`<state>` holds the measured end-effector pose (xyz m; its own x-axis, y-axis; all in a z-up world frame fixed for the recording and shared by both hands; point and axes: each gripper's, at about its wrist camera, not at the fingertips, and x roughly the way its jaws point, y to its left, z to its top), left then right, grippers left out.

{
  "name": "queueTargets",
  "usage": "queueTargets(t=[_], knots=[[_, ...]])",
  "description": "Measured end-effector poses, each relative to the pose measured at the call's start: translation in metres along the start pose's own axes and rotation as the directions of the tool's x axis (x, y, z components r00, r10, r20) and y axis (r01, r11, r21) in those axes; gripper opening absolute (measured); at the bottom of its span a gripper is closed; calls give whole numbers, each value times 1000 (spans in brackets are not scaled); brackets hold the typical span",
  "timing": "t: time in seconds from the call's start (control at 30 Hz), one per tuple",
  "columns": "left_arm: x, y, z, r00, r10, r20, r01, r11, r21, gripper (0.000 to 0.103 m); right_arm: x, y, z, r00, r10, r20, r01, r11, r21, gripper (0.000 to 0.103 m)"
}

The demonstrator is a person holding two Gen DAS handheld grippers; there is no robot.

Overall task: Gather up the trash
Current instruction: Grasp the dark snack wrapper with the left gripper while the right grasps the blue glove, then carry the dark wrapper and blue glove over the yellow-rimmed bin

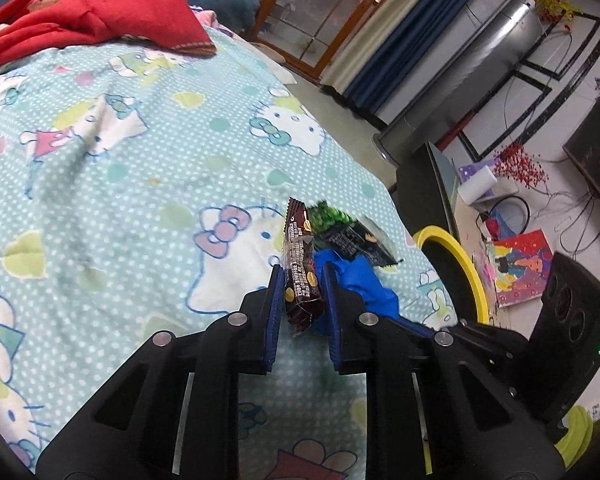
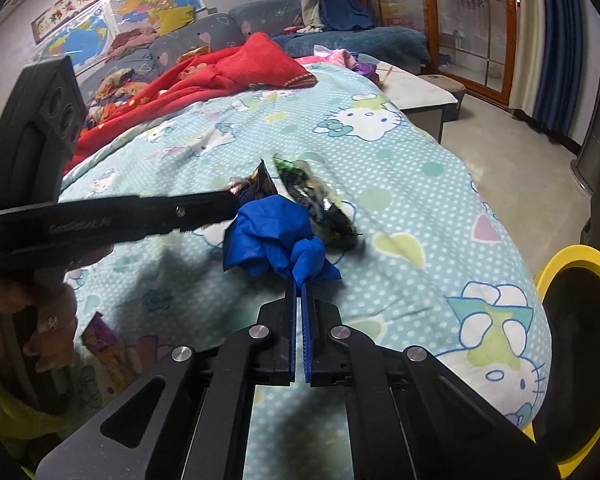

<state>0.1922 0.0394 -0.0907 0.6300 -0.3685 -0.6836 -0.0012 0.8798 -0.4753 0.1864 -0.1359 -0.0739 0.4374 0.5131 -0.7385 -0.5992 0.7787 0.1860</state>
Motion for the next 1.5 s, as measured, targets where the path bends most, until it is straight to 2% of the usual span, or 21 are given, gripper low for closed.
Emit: queueTargets(t=[0.33, 0.7, 1.03, 1.5], knots=[[-34, 10, 9, 996, 16, 88, -14, 1000, -28, 13, -22, 18, -5, 999, 49, 14, -49, 998, -46, 2], [-49, -20, 6, 993, -11, 121, 7, 999, 38, 13, -68, 24, -1, 994, 64, 90, -59, 997, -59, 2], [-51, -55, 2, 991, -48, 124, 34, 992, 118, 13, -110, -2, 2, 982, -10, 188, 11, 1000, -5, 2], [-44, -110, -6, 989, -93, 113, 63, 968, 244, 13, -142, -55, -1, 954, -140, 264, 109, 986, 130, 2]])
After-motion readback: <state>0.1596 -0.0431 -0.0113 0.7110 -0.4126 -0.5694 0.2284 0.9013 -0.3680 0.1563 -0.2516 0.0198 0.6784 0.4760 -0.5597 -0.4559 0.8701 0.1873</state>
